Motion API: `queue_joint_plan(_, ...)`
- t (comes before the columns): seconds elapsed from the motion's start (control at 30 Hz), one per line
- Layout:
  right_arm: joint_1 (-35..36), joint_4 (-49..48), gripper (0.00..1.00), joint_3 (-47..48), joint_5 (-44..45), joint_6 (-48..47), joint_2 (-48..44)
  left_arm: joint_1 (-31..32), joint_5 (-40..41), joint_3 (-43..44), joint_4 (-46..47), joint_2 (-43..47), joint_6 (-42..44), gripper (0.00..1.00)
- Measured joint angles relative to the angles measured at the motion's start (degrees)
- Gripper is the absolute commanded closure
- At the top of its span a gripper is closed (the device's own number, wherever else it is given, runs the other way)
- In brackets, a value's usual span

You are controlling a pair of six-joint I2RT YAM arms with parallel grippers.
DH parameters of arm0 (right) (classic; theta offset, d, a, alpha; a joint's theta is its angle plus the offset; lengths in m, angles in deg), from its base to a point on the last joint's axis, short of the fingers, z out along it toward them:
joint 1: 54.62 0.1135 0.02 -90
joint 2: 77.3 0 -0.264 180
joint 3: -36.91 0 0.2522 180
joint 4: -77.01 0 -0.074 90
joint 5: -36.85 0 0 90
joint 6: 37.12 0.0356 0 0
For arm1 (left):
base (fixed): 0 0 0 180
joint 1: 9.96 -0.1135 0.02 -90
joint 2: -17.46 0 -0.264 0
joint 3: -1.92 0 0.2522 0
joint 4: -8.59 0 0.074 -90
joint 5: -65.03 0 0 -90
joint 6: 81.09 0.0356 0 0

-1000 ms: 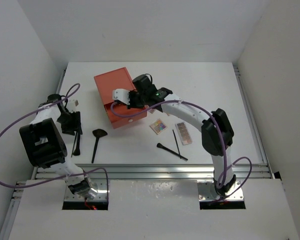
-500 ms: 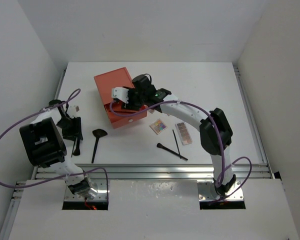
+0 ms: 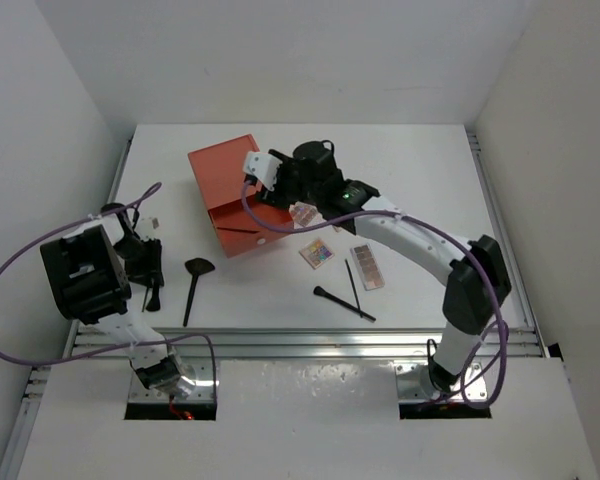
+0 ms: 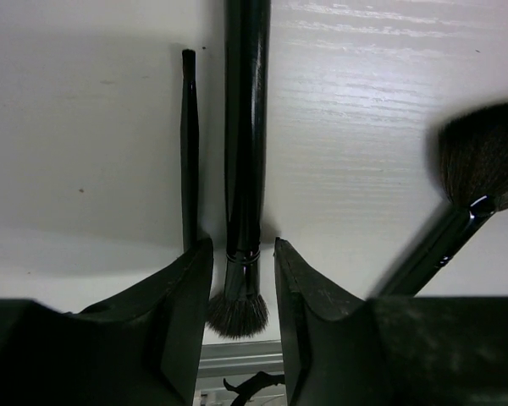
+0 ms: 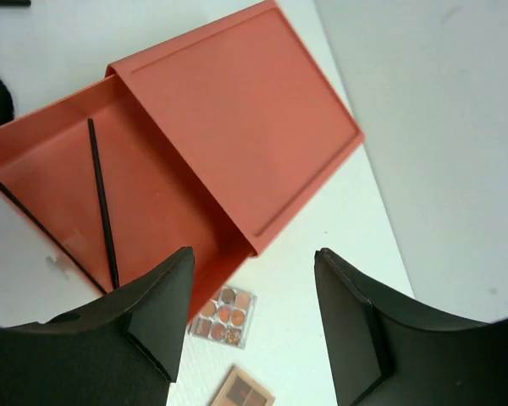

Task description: Organize the makeup

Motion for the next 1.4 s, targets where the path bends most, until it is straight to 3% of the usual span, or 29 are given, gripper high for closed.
queue_joint_plan(0.17,-1.2,-4.02,0.42,-7.93,1.22,1.95,-7.61,-0.02,1.38,2.69,-1.38,-2.45,0.15,0.68)
queue_joint_plan(0.2,-1.55,-4.09,0.42,-8.98,1.44,2.16,-8.41,-0.04,1.79,3.3,-1.79,-3.06,0.31,0.76)
queue_joint_plan(0.4,-3.41,-5.01,0.43,-13.77,2.99,3.04,-10.1,-0.09,2.54,6.47,-3.8,-5.84,0.81,1.0)
queue_joint_plan(0.77,-5.07,-4.98,0.44,-14.75,3.72,3.85,-10.19,-0.07,0.72,9.6,-4.17,-6.19,2.8,1.0)
queue_joint_plan(1.0,-7.28,-4.98,0.45,-14.75,3.48,6.23,-11.34,1.33,-2.91,25.97,-6.62,-1.86,8.48,1.0)
queue_joint_plan(1.17,-9.81,-5.09,0.46,-15.15,3.89,10.88,-12.9,10.36,-5.99,37.97,-8.59,6.36,12.7,1.0)
queue_joint_plan(1.4,-18.53,-0.61,0.48,-17.73,6.75,25.0,-16.33,33.29,-5.38,44.09,-9.42,8.31,15.32,1.0)
